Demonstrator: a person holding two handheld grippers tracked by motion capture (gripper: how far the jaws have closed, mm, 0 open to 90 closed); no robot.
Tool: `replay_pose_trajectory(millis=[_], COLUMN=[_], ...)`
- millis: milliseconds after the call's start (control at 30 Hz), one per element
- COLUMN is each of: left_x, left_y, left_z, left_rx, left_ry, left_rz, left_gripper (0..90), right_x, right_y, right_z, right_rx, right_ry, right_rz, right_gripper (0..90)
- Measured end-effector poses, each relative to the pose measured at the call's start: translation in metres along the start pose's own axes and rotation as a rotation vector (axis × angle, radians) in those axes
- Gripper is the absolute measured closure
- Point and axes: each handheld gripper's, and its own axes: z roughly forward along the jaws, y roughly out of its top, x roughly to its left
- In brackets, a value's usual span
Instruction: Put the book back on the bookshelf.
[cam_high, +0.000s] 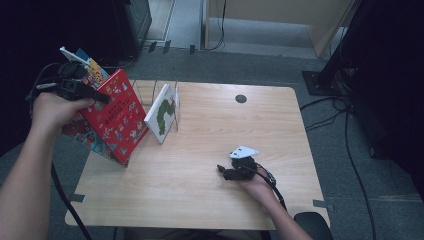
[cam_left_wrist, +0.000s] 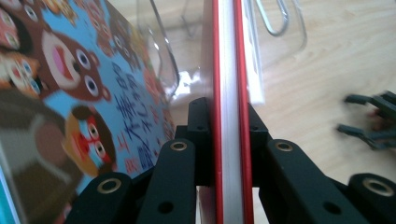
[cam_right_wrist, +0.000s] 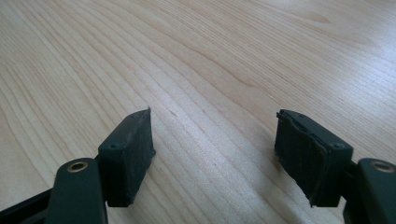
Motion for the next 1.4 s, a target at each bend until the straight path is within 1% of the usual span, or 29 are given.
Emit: replay_pose_trajectory(millis=[33, 67, 133, 200, 267, 300, 433, 467, 533, 567, 600, 633, 667, 733, 800, 867, 900, 933, 967, 1000, 1067, 1133, 1167, 1200, 1267, 1300, 1333, 1367, 1400], left_x=[0.002, 0.003, 0.005, 0.005, 0.007, 0.008, 0.007, 0.007, 0.007, 0.007, 0.007, 0.008, 0.009, 0.01, 0.011, 0.012, 0.012, 0.011, 0.01, 0.01, 0.009, 0.01, 0.01, 0.011, 0.013, 0.014, 0.016, 0.018, 0.019], left_y=[0.003, 0.005, 0.008, 0.011, 0.014, 0.015, 0.019, 0.019, 0.02, 0.02, 0.021, 0.021, 0.021, 0.022, 0.023, 0.024, 0.026, 0.027, 0.029, 0.03, 0.033, 0.034, 0.034, 0.035, 0.035, 0.036, 0.036, 0.037, 0.037], left_z=[0.002, 0.003, 0.006, 0.009, 0.012, 0.014, 0.023, 0.026, 0.027, 0.029, 0.03, 0.03, 0.03, 0.03, 0.029, 0.028, 0.029, 0.029, 0.029, 0.03, 0.031, 0.033, 0.035, 0.036, 0.035, 0.035, 0.035, 0.035, 0.034], left_rx=[-0.012, -0.013, -0.023, -0.033, -0.033, -0.035, -0.023, -0.024, -0.046, -0.054, -0.051, -0.05, -0.05, -0.027, -0.002, 0.002, 0.017, 0.026, 0.044, 0.054, 0.063, 0.073, 0.085, 0.087, 0.08, 0.079, 0.087, 0.092, 0.082], left_ry=[-0.002, -0.007, -0.003, 0.019, 0.024, 0.02, 0.031, 0.03, 0.028, 0.033, 0.043, 0.039, 0.038, 0.037, 0.027, 0.016, 0.012, 0.014, 0.03, 0.036, 0.043, 0.037, 0.038, 0.033, 0.04, 0.032, 0.018, 0.017, 0.013], left_rz=[-0.011, -0.012, -0.02, -0.025, -0.034, -0.04, -0.041, -0.039, -0.033, -0.037, -0.048, -0.047, -0.054, -0.051, -0.063, -0.062, -0.061, -0.06, -0.046, -0.039, -0.037, -0.047, -0.047, -0.055, -0.076, -0.091, -0.114, -0.125, -0.131], left_gripper=[80.3, 80.2, 80.2, 80.3, 80.3, 80.2, 80.2, 80.2, 80.2, 80.1, 80.1, 80.0, 80.0, 79.5, 78.4, 75.9, 76.0, 76.1, 75.9, 76.0, 76.0, 76.4, 76.9, 78.5, 79.5, 80.0, 80.0, 80.1, 80.2], right_x=[0.0, 0.0, 0.0, 0.0, 0.0, 0.0, 0.0, 0.0, 0.0, 0.0, 0.0, 0.0, 0.0, 0.0, 0.0, 0.001, 0.001, 0.001, 0.001, 0.001, 0.002, 0.002, 0.002, 0.001, 0.001, 0.001, 0.002, 0.002, 0.002], right_y=[0.0, 0.0, 0.0, 0.0, 0.0, 0.0, 0.0, 0.0, 0.0, 0.0, 0.0, 0.0, 0.0, 0.0, 0.0, 0.001, 0.001, 0.001, 0.001, 0.001, 0.001, 0.001, 0.001, 0.002, 0.002, 0.002, 0.002, 0.002, 0.002], right_z=[0.0, 0.0, 0.0, 0.001, 0.001, 0.001, 0.001, 0.001, 0.001, 0.001, 0.001, 0.001, 0.001, 0.001, 0.001, 0.001, 0.001, 0.001, 0.001, 0.001, 0.001, 0.001, 0.001, 0.002, 0.002, 0.002, 0.002, 0.002, 0.002], right_rx=[0.0, 0.0, 0.0, -0.001, -0.001, 0.0, 0.0, 0.0, 0.0, 0.0, -0.001, 0.0, 0.0, 0.0, -0.001, 0.001, 0.0, 0.0, -0.002, -0.002, -0.002, -0.002, -0.002, -0.004, -0.004, -0.003, -0.005, -0.004, -0.004], right_ry=[0.0, -0.001, -0.001, -0.001, -0.002, -0.001, -0.001, -0.001, -0.001, -0.002, -0.002, -0.001, -0.001, -0.001, -0.001, -0.002, -0.003, -0.003, -0.002, -0.001, 0.001, 0.002, 0.002, 0.002, 0.005, 0.006, 0.005, 0.007, 0.006], right_rz=[0.0, -0.001, 0.0, 0.002, 0.002, 0.001, 0.001, 0.0, 0.001, 0.0, 0.001, 0.001, 0.001, 0.0, 0.002, 0.006, 0.008, 0.008, 0.005, 0.002, -0.001, 0.0, 0.0, -0.005, -0.007, -0.007, -0.007, -0.008, -0.007], right_gripper=[28.0, 28.0, 28.0, 28.0, 28.0, 28.0, 28.0, 28.1, 28.1, 28.1, 28.1, 28.1, 28.1, 28.2, 28.2, 28.3, 28.5, 28.9, 29.3, 30.0, 30.3, 30.3, 30.3, 30.3, 30.5, 30.5, 30.7, 30.7, 30.7])
